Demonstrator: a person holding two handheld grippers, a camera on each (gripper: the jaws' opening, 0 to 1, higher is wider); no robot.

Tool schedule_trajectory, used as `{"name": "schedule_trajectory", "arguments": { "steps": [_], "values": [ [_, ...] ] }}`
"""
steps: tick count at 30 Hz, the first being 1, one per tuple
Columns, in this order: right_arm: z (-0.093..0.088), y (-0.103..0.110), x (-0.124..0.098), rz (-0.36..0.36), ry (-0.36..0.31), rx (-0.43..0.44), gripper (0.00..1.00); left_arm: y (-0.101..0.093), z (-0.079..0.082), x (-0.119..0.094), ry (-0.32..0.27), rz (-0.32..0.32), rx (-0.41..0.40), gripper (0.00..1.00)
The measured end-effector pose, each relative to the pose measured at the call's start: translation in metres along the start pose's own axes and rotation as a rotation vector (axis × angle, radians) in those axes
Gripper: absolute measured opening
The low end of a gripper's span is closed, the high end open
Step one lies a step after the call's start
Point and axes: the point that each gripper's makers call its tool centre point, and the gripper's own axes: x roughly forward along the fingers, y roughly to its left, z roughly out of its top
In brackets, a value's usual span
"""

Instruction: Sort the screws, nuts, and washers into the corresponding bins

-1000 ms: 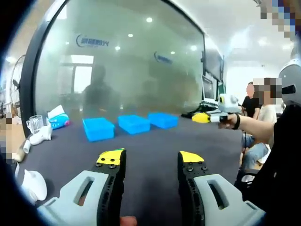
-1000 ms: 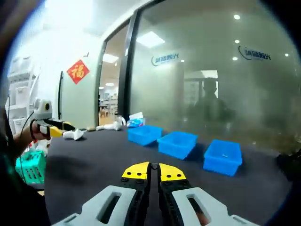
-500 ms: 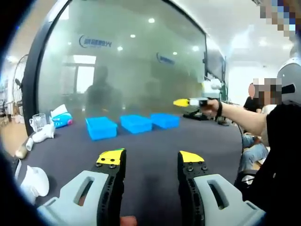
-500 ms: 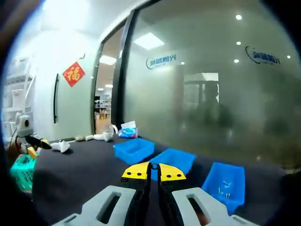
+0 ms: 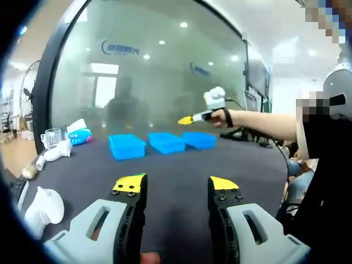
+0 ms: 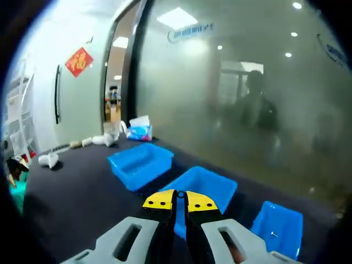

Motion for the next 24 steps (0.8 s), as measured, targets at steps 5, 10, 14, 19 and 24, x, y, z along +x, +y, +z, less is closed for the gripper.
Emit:
{"name": "schedule_trajectory", "arguments": {
  "steps": [5, 10, 14, 19, 24],
  "values": [
    [-0.016, -0.003, 0.023, -0.009, 0.131, -0.034, 0.03, -0.001, 0.001, 0.000, -0.002, -0.002, 0.000, 0.43],
    [-0.019, -0.009, 0.035, -0.021, 0.154, -0.061, 0.04, -0.001, 0.000, 0.001, -0.005, -0.002, -0.004, 0.43],
    [-0.024, -0.013, 0.041, -0.037, 0.168, -0.051, 0.04, -0.001, -0.001, 0.000, -0.003, 0.001, -0.007, 0.43],
    [-0.019, -0.013, 0.041, -0.058, 0.114, -0.073, 0.17, -0.001, -0.003, 0.000, -0.009, 0.003, -0.019, 0.43],
    [-0.005, -0.012, 0.035, -0.083, 0.018, -0.128, 0.44, 0.001, -0.004, 0.000, -0.007, 0.009, -0.023, 0.43]
  ]
}}
